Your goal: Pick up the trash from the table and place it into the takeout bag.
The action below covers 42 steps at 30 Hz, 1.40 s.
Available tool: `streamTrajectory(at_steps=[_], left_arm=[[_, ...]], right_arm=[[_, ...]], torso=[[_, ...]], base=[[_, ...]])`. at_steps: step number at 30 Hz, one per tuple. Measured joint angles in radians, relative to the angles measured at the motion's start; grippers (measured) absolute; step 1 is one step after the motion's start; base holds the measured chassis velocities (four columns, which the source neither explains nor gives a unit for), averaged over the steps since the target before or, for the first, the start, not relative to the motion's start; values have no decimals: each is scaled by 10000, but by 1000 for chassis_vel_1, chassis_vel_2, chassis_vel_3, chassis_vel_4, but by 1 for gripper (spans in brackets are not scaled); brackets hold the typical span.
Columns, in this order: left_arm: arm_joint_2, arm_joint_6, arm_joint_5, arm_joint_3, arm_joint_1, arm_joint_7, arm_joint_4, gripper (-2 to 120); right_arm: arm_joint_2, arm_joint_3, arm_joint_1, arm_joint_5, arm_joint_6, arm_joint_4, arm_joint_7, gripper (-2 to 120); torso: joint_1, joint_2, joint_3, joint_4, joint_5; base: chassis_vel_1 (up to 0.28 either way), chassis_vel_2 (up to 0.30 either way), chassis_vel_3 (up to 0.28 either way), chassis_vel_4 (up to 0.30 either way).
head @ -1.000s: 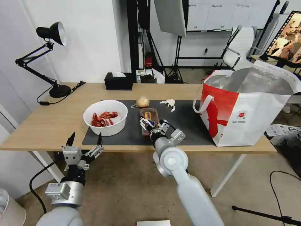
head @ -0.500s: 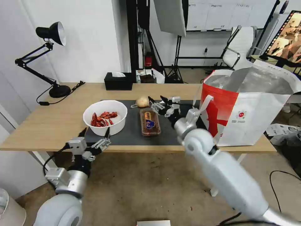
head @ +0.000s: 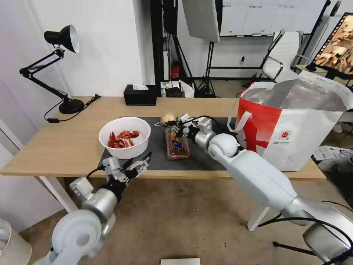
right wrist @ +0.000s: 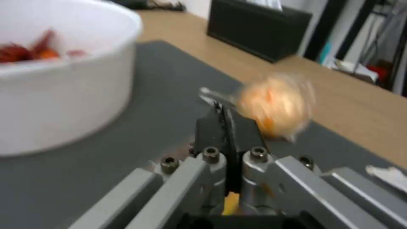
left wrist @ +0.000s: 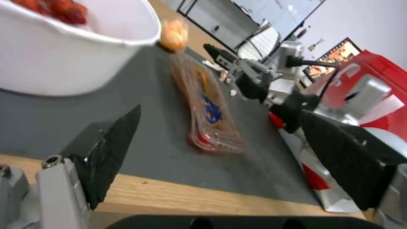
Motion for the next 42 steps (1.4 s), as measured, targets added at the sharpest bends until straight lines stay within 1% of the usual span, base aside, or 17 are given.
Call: streamTrajectory(at_steps=[4, 9, 11, 13, 14, 15, 17, 18, 20, 21, 23, 25, 27, 29, 31, 42], left_arm=[[-61, 17, -84, 179, -46, 29, 102, 100], [-99, 17, -86, 425, -286, 37, 310, 100], [-107, 17, -204, 857, -924, -8, 733, 100], [-107, 17, -239, 941, -1062, -31, 832, 100], [-110, 13, -366, 1192, -1472, -86, 1123, 100], [-110, 13, -366, 1192, -1472, -86, 1123, 100], [-183, 8, -651, 1561, -2085, -209, 1615, 100], [-183, 8, -651, 1561, -2085, -209, 1615, 100], [-252, 8, -912, 1773, -2474, -304, 1949, 100], [-252, 8, -912, 1773, -2474, -304, 1949, 100], [-359, 76, -1417, 1990, -2959, -480, 2376, 100], [-396, 112, -1562, 2032, -3094, -530, 2494, 100], [-513, 218, -2073, 2133, -3476, -727, 2840, 100], [-556, 273, -2226, 2162, -3588, -803, 2940, 100], [-644, 390, -2444, 2290, -3850, -959, 3213, 100], [-964, 405, -2531, 2676, -4437, -1143, 4020, 100]], right_arm=[[48, 162, -173, -48, -26, -96, 132, 0], [11, 192, -302, -51, -61, -30, 255, 0], [3, 376, -544, -46, -237, 186, 700, 0], [-4, 406, -584, -41, -264, 229, 766, 0], [-52, 497, -696, -26, -319, 367, 956, 0], [-52, 497, -696, -26, -319, 367, 956, 0], [-157, 553, -808, -15, -397, 522, 1156, 0], [-157, 553, -808, -15, -397, 522, 1156, 0], [-224, 603, -853, -11, -479, 588, 1243, 0], [-224, 603, -853, -11, -479, 588, 1243, 0], [-305, 650, -917, 27, -602, 637, 1270, 0], [-331, 659, -932, 45, -623, 646, 1271, 0], [-373, 679, -972, 123, -712, 656, 1280, 0], [-382, 688, -988, 161, -743, 662, 1289, 0], [-413, 717, -1017, 258, -848, 699, 1318, 0], [-537, 620, -1039, 343, -1064, 793, 1282, 0]], torso=[[-3, 1, -2, 6, -1], [-4, 2, -3, 6, -2], [-3, 2, -2, 4, 0], [-3, 2, -2, 4, 0], [-4, 2, -3, 4, -1], [-4, 2, -3, 4, -1], [-3, 2, -2, 4, 0], [-3, 2, -2, 4, 0], [-3, 2, -2, 3, 0], [-3, 2, -2, 3, 0], [-3, 2, -2, 4, 0], [-3, 2, -2, 4, 0], [-3, 2, -1, 4, 0], [-3, 2, -1, 3, 0], [-3, 1, -1, 3, 0], [-3, 1, -2, 4, 0]], base=[[0, 0, 0, 0], [0, 0, 0, 0], [0, 0, 0, 0], [0, 0, 0, 0], [0, 0, 0, 0], [0, 0, 0, 0], [0, 0, 0, 0], [0, 0, 0, 0], [0, 0, 0, 0], [0, 0, 0, 0], [0, 0, 0, 0], [0, 0, 0, 0], [0, 0, 0, 0], [0, 0, 0, 0], [0, 0, 0, 0], [0, 0, 0, 0]])
